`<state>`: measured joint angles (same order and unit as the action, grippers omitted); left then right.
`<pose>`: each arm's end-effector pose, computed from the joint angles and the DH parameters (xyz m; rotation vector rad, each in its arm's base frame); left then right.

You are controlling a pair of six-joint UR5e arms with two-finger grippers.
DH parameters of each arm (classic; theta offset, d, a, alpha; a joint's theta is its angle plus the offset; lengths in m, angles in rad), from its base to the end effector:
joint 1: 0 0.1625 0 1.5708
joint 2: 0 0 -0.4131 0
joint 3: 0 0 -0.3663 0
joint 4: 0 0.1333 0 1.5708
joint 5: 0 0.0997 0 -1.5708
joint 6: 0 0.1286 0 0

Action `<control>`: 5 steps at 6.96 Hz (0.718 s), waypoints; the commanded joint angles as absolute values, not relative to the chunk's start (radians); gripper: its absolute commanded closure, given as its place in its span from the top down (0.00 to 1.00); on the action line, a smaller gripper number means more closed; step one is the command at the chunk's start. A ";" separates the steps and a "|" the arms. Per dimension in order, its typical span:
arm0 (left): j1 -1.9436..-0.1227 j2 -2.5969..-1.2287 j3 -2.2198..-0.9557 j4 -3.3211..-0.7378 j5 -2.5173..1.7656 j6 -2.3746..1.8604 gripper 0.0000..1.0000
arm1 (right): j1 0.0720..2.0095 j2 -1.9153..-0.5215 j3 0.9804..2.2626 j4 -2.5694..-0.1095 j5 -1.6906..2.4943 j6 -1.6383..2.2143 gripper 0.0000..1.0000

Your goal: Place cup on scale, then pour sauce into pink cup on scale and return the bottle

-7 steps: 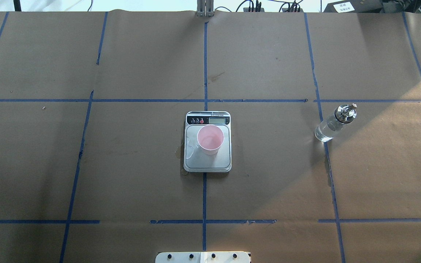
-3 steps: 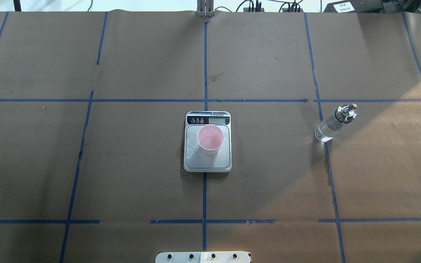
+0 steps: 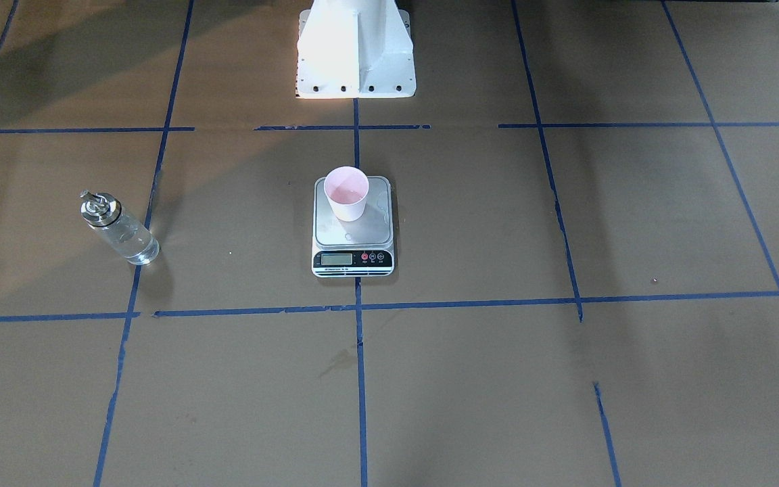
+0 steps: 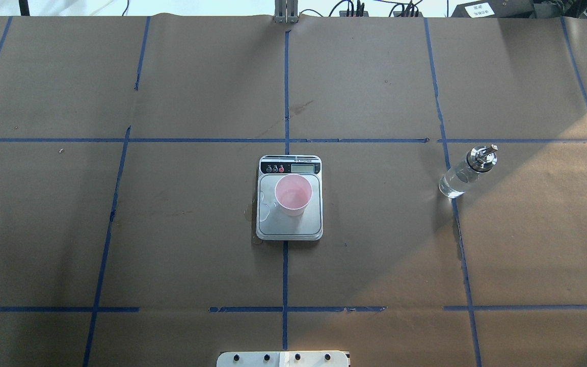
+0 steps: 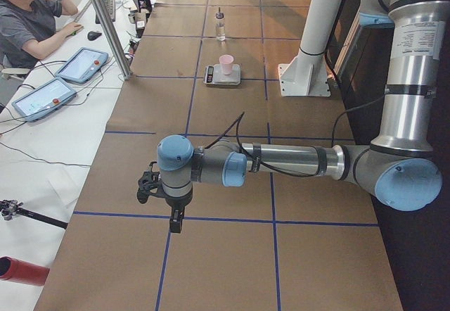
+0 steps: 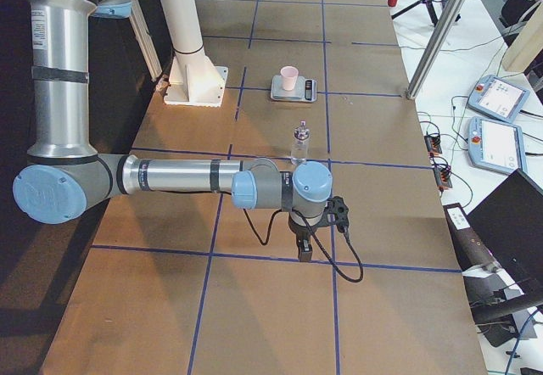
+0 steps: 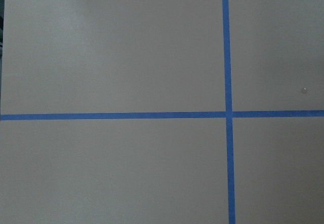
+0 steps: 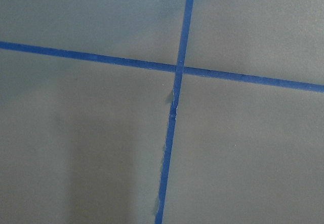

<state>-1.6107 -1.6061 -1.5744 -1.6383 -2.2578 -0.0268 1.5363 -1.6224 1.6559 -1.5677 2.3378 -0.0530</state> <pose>-0.0713 -0.4878 0.6494 0.1067 0.6856 -0.0274 0.0286 -0.4491 0.6517 0.0419 -0.7669 -0.0972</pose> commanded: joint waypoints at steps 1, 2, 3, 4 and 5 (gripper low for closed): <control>-1.611 -1.606 -1.577 -1.638 -2.258 -0.028 1.00 | 1.537 -1.611 1.661 -1.566 2.339 0.110 1.00; -1.611 -1.608 -1.577 -1.640 -2.258 -0.028 1.00 | 1.537 -1.609 1.660 -1.566 2.339 0.113 1.00; -1.611 -1.609 -1.580 -1.638 -2.258 -0.028 1.00 | 1.537 -1.609 1.661 -1.566 2.339 0.115 1.00; -1.611 -1.612 -1.580 -1.638 -2.258 -0.028 1.00 | 1.537 -1.609 1.661 -1.566 2.339 0.117 1.00; -1.611 -1.615 -1.582 -1.638 -2.258 -0.028 1.00 | 1.537 -1.609 1.661 -1.566 2.339 0.115 1.00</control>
